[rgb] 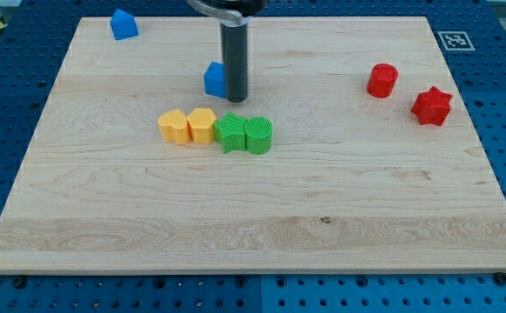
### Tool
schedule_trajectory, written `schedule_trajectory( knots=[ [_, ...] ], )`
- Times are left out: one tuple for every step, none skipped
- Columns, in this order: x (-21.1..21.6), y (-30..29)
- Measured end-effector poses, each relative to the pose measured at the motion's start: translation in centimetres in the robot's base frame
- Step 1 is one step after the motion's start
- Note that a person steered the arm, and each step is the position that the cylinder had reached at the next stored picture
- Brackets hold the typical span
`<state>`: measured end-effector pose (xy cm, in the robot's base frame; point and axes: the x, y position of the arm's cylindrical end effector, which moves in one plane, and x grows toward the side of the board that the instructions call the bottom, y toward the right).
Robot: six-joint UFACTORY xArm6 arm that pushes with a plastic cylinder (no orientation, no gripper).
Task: Move the blue cube to the blue triangle
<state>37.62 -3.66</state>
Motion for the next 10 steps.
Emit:
schedule_trajectory(
  knots=[
    [0.0, 0.0],
    [-0.2, 0.0],
    [-0.7, -1.8],
    [-0.7, -3.4],
    [-0.7, -4.2],
    [-0.7, 0.0],
    [-1.1, 0.8],
    [-2.7, -3.1],
    [-4.1, -4.4],
    [-4.6, -4.4]
  ],
)
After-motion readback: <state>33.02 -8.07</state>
